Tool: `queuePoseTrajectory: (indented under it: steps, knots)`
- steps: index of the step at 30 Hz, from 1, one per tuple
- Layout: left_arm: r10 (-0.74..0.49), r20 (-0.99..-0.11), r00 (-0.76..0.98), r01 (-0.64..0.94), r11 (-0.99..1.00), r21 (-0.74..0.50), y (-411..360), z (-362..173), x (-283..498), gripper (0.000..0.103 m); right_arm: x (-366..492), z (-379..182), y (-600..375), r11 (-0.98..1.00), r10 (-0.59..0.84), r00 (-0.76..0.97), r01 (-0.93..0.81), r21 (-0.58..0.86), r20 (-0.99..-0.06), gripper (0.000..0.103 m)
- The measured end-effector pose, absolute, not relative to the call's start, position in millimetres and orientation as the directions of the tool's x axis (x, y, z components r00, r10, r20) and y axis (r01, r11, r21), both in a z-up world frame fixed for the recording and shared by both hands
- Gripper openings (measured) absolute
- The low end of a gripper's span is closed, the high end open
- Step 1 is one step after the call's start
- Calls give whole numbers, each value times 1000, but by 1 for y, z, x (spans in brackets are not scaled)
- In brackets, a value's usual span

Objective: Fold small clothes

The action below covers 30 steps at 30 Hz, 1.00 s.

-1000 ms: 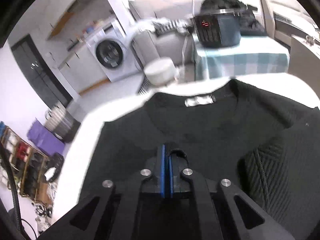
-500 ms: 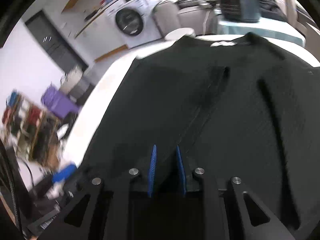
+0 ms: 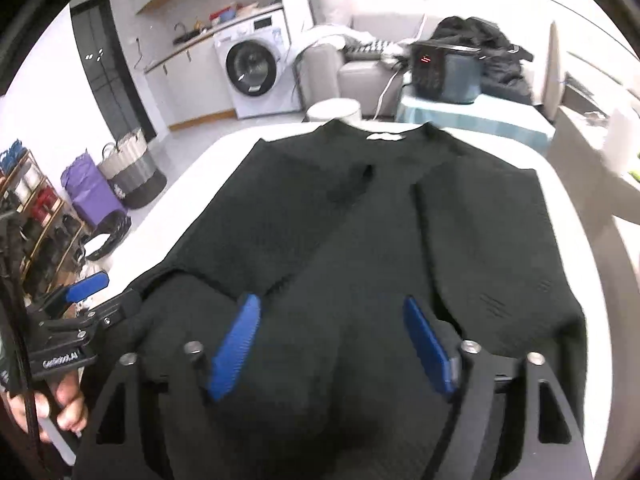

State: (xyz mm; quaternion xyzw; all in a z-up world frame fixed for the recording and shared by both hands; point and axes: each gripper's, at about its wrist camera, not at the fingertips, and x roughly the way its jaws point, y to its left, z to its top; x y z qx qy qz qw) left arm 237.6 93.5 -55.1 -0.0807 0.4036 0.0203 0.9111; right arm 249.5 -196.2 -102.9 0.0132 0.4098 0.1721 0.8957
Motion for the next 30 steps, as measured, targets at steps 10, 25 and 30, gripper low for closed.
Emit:
queuePoseTrajectory:
  steps: [10,25,30]
  knots:
    - [-35,-706,707,-53,993,-102,79,-38,167,102,162,-84,-258,971,231,681,-202,126,-695,91]
    - [10,-689,724,-72,996,-62,84,-23,84,102,82,-91,-287,992,117,723,-118,45,-680,92]
    - [36,-705,708,-77,997,-26,73,-33,73,102,71,-100,-290,989,134,714,-135,53,-687,92]
